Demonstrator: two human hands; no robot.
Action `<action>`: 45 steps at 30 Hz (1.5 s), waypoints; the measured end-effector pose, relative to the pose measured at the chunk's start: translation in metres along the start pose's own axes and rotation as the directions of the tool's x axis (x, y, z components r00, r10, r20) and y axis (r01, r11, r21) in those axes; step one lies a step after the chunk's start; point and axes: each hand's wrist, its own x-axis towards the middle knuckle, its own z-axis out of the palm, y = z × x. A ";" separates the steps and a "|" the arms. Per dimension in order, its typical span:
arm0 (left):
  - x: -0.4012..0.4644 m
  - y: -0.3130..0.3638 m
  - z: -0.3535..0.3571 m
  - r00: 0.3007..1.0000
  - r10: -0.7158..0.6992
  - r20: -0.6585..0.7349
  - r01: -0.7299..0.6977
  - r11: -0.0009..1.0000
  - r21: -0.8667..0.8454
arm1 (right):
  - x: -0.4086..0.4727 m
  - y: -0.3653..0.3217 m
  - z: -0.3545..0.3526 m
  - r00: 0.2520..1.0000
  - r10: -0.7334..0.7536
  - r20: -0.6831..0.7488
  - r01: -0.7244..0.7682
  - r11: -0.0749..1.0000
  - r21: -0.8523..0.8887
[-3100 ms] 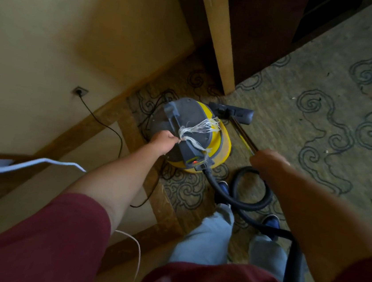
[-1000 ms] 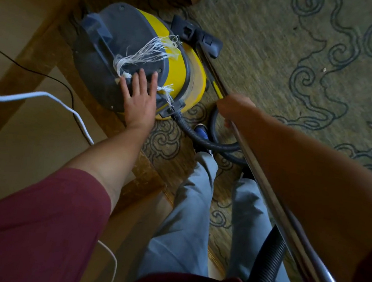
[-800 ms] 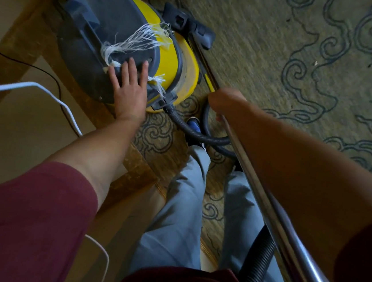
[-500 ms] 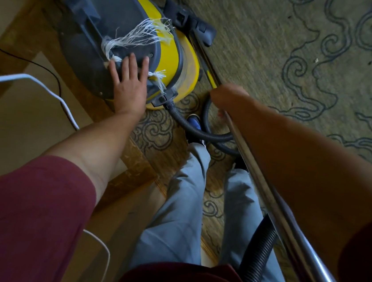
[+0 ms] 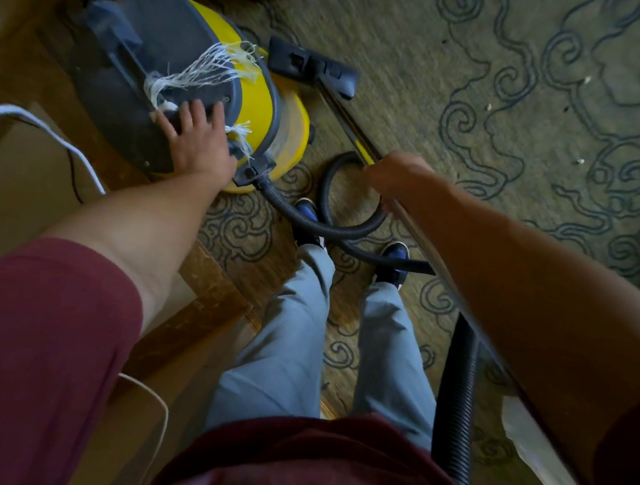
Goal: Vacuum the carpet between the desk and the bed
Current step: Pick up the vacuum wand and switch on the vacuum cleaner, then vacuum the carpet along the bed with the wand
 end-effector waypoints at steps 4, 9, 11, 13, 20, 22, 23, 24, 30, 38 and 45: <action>-0.004 0.029 -0.041 1.000 -0.011 -0.014 0.009 0.995 -0.102 | -0.020 0.021 -0.026 0.999 0.024 -0.028 -0.024 0.999 0.023; -0.019 0.073 -0.091 0.999 0.000 -0.039 -0.014 0.938 -0.346 | -0.056 0.047 -0.056 0.994 -0.022 -0.104 0.028 0.998 0.052; -0.023 0.099 -0.113 1.000 -0.020 -0.004 0.015 0.848 -0.530 | -0.073 0.059 -0.069 0.991 -0.051 -0.121 0.058 0.997 0.049; -0.030 0.133 -0.140 0.997 0.019 0.077 0.037 0.748 -0.662 | -0.092 0.076 -0.084 0.990 -0.067 -0.124 0.073 0.996 0.045; -0.097 0.261 -0.189 0.876 0.286 0.388 0.189 0.537 -0.822 | -0.138 0.131 -0.108 0.972 -0.059 -0.228 0.093 0.986 0.141; -0.125 0.293 -0.195 0.822 0.307 0.480 0.370 0.353 -0.859 | -0.153 0.143 -0.109 0.961 -0.043 -0.273 0.085 0.986 0.142; -0.134 0.301 -0.196 0.800 0.315 0.511 0.449 0.252 -0.857 | -0.160 0.143 -0.110 0.957 -0.042 -0.287 0.083 0.988 0.134; -0.142 0.309 -0.198 0.773 0.344 0.534 0.517 0.146 -0.843 | -0.167 0.148 -0.110 0.953 -0.030 -0.301 0.075 0.987 0.139; -0.173 0.339 -0.212 0.710 0.494 0.501 0.552 0.051 -0.832 | -0.226 0.181 -0.095 0.941 0.038 -0.335 0.049 0.967 0.248; -0.258 0.401 -0.219 0.680 0.598 0.424 0.378 0.210 -0.902 | -0.274 0.264 -0.065 0.945 0.208 -0.252 -0.019 0.804 0.594; -0.311 0.454 -0.223 0.649 0.584 0.487 0.436 0.239 -0.867 | -0.299 0.334 -0.028 0.938 0.277 -0.206 -0.022 0.644 0.765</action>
